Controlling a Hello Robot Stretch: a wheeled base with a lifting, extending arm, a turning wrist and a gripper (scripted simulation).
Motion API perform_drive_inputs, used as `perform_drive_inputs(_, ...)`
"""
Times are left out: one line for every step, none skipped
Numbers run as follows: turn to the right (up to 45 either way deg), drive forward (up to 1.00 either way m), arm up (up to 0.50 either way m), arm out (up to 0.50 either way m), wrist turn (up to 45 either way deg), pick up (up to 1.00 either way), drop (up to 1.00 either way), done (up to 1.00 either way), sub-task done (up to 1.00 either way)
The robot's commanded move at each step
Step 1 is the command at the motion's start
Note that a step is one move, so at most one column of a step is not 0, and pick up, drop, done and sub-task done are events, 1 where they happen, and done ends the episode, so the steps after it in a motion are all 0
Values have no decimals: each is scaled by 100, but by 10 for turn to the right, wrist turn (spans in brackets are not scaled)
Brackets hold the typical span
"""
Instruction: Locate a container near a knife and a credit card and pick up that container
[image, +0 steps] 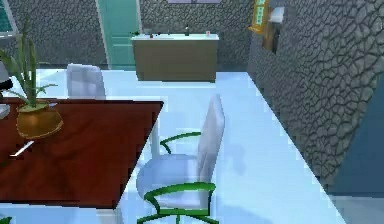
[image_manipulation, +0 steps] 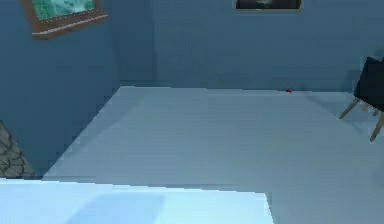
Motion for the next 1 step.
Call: perform_drive_inputs(-450, 0, 0, 0, 0, 0, 0, 0, 0)
